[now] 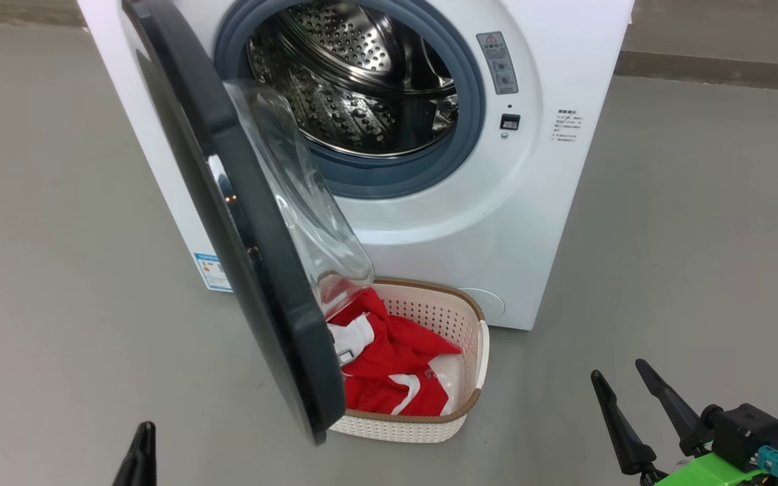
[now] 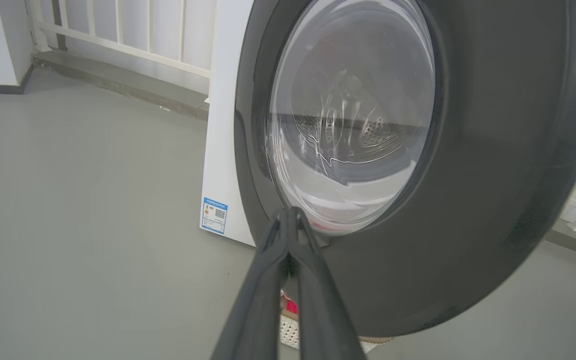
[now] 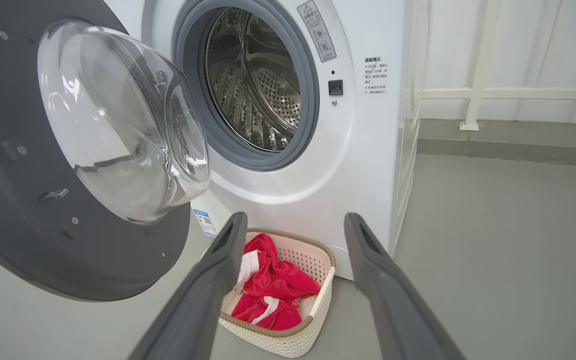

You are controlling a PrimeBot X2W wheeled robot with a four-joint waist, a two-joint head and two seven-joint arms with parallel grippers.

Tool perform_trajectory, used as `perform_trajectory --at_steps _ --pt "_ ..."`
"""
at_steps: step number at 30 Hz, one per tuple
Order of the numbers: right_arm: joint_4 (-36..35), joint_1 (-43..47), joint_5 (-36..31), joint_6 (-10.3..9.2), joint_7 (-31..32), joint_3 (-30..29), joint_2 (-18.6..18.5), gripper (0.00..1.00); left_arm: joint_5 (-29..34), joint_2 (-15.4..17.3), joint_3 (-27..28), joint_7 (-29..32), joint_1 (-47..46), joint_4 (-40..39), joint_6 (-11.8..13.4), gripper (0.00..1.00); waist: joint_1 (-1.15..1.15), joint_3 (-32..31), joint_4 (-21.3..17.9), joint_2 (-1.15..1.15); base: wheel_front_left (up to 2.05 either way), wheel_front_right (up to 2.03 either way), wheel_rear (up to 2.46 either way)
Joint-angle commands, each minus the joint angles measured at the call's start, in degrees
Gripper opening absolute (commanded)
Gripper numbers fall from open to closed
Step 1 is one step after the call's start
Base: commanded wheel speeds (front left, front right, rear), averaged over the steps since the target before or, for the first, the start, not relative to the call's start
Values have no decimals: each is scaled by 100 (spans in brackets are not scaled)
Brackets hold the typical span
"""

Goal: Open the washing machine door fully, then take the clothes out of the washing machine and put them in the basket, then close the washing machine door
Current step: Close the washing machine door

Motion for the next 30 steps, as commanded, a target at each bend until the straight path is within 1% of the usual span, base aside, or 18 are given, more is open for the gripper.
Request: perform_trajectory --at_steps 1,2,4,7,10,14,17,19,23,27,30 --pt "-124 -86 3 36 -38 108 -66 100 -302 224 68 -69 -325 -47 -32 0 0 17 -25 0 0 0 0" --pt "-123 -85 4 36 -38 117 -65 100 -590 345 -111 -69 -361 26 -32 0 0 27 -41 0 0 0 0" --pt "-121 -88 6 36 -38 136 -65 100 -972 654 -390 -69 -465 136 -32 0 0 47 -77 0 0 0 0" --pt "-121 -95 9 36 -38 159 -71 100 -1758 976 -715 -69 -655 198 -32 0 0 83 -139 0 0 0 0" --pt "-121 -108 11 36 -38 171 -74 100 -2717 1233 -966 -69 -836 138 -32 0 0 120 -206 0 0 0 0" --pt "-122 -136 11 36 -38 207 -77 100 -4093 1616 -1389 -69 -1019 -145 -32 0 0 172 -291 0 0 0 0" --pt "-122 -140 10 36 -38 234 -68 100 -4950 1914 -1690 -59 -1094 -450 -32 0 0 199 -351 0 0 0 0" --pt "-123 -143 10 36 -38 245 -61 100 -5367 2112 -1878 -24 -1122 -634 -32 0 0 216 -386 0 0 0 0" --pt "-123 -166 16 36 -38 262 -66 100 -5930 2422 -2263 136 -1192 -981 -32 0 0 261 -445 0 0 0 0" --pt "-126 -204 15 36 -38 254 -77 100 -6161 2616 -2517 163 -1292 -1161 -32 0 0 315 -490 0 0 0 0" --pt "-133 -237 13 36 -38 247 -82 100 -6209 2673 -2673 135 -1422 -1170 -32 0 0 367 -523 0 0 0 0"
